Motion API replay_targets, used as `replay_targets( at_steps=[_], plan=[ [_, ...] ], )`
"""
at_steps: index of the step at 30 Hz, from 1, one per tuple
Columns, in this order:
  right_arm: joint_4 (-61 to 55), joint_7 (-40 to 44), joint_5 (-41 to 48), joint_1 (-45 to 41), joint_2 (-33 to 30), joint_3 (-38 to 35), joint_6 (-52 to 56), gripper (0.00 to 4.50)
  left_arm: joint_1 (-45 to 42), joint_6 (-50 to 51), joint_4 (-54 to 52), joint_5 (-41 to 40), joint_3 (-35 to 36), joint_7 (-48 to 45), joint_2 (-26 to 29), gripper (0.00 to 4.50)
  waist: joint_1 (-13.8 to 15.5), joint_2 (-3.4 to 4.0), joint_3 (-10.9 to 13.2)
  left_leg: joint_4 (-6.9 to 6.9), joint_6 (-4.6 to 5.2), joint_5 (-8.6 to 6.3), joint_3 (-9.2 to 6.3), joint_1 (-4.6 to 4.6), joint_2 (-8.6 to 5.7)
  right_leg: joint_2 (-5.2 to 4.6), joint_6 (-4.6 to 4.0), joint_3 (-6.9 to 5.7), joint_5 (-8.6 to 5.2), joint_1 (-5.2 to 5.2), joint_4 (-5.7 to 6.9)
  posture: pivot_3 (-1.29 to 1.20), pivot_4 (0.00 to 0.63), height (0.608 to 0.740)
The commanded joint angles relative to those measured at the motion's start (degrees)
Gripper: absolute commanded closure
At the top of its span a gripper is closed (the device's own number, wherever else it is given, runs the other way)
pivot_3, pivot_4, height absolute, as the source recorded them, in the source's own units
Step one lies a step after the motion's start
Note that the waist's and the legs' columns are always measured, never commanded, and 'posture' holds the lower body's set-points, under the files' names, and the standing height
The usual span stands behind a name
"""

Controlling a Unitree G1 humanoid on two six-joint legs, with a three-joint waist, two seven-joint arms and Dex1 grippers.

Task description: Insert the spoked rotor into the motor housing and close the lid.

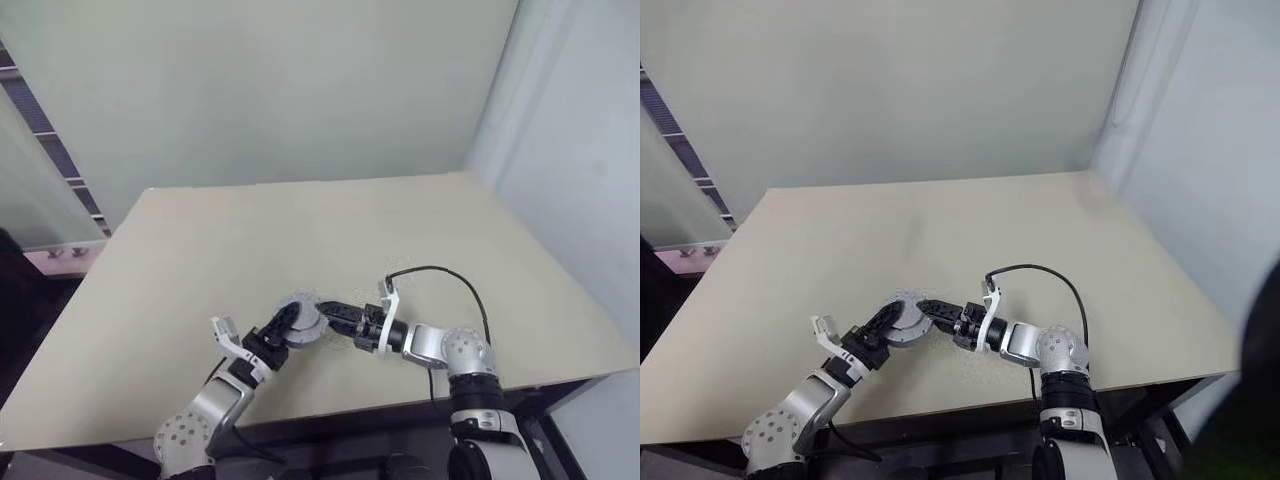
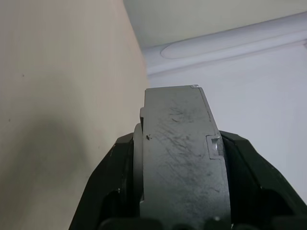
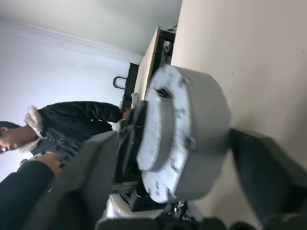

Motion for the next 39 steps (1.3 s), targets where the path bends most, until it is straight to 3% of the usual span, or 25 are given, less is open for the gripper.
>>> replay_targets(
  at_steps=[1, 8, 12, 18, 24, 35, 39],
  plan=[
    [-1.9, -0.4, 0.9, -1.6, 0.5, -0.2, -3.4, 0.0, -1.3, -1.9, -0.9, -0.8, 0.2, -1.5, -0.1, 2.47, 0.0, 0.0, 0.0, 0.0, 0.0, 0.0, -0.03, 0.0, 0.0, 0.01, 0.0, -0.01, 0.01, 0.0, 0.0, 0.0, 0.0, 0.74],
    [-6.1, 3.3, -8.8, 1.6, -3.1, 10.7, -17.9, 0.0, -4.7, -12.6, 0.3, 7.4, 2.0, -1.9, 2.0, 2.47, 0.0, 0.0, 0.0, 0.02, 0.0, 0.01, -0.07, -0.01, 0.0, 0.03, -0.06, -0.03, 0.01, 0.0, 0.0, 0.0, 0.0, 0.74],
    [-11.0, 5.6, -17.2, 4.6, -6.1, 20.6, -29.3, 0.0, -8.1, -24.6, 3.9, 21.9, 0.3, -1.5, 5.8, 2.47, 0.0, -0.01, 0.0, 0.01, -0.01, 0.01, -0.08, -0.01, 0.0, 0.06, -0.04, -0.02, 0.04, 0.0, 0.01, 0.0, 0.0, 0.74],
    [-12.5, 6.2, -28.4, 6.1, -10.2, 30.2, -43.4, 0.0, -13.4, -36.4, 13.6, 36.6, -2.0, -1.6, 9.4, 2.47, 0.9, -0.03, 0.0, 0.02, -0.02, 0.01, -0.09, -0.03, -0.1, 0.06, -0.04, 0.07, 0.1, 0.02, -0.03, 0.0, 0.0, 0.74],
    [-11.1, 6.8, -34.2, 6.4, -12.0, 34.2, -52.1, 0.0, -16.4, -40.6, 20.4, 41.6, -1.9, -1.6, 9.6, 2.47, 1.6, -0.1, 0.0, 0.06, -0.01, 0.02, -0.17, -0.07, -0.14, 0.06, 0.0, 0.06, 0.14, 0.04, -0.03, 0.0, 0.0, 0.74],
    [-10.0, 7.4, -36.6, 7.1, -12.3, 35.0, -54.4, 0.0, -17.6, -42.7, 25.0, 45.0, -0.8, -0.8, 10.0, 2.47, 1.5, -0.12, 0.0, 0.12, -0.01, 0.04, -0.22, -0.05, -0.12, 0.07, -0.05, 0.03, 0.37, 0.07, 0.0, 0.0, 0.0, 0.74],
    [-9.8, 7.5, -37.1, 6.9, -12.1, 35.1, -54.5, 0.0, -17.5, -43.6, 26.9, 47.4, -0.5, 2.0, 10.7, 1.14, 1.5, -0.13, -0.1, 0.2, 0.0, 0.04, -0.22, -0.03, -0.12, 0.07, -0.02, 0.03, 0.42, 0.12, 0.01, 0.0, 0.0, 0.74]
  ],
)
